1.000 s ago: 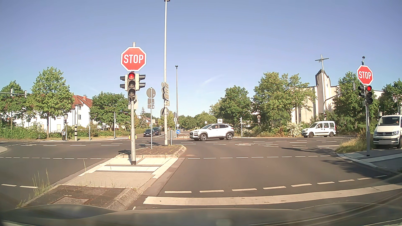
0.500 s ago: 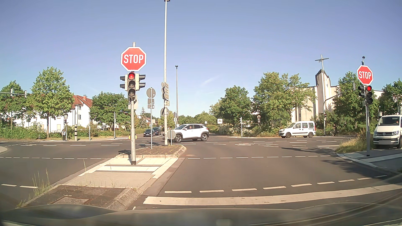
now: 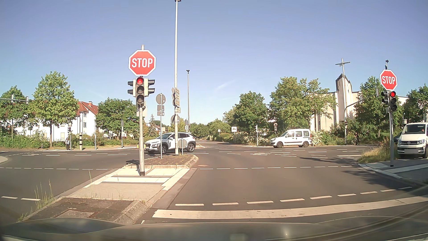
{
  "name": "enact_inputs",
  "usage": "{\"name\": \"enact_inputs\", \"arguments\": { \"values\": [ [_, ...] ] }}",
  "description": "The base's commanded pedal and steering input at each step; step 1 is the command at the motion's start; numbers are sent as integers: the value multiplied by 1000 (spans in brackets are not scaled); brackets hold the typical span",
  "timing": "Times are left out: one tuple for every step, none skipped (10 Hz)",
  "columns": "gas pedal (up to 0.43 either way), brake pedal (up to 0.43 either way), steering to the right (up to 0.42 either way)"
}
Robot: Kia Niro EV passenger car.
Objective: Follow the waypoints while adhering to traffic rules and regulations
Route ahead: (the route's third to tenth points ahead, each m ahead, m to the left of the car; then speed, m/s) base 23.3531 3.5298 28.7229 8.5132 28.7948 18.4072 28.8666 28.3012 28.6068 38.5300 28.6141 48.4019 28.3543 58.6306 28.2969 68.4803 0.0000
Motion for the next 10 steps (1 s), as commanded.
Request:
{"name": "enact_inputs", "arguments": {
  "values": [
    [0, 305, 12],
    [0, 305, 12],
    [0, 305, 12],
    [0, 305, 12],
    [0, 305, 12],
    [0, 305, 12],
    [0, 305, 12],
    [0, 305, 12],
    [0, 305, 12],
    [0, 305, 12]
  ]
}}
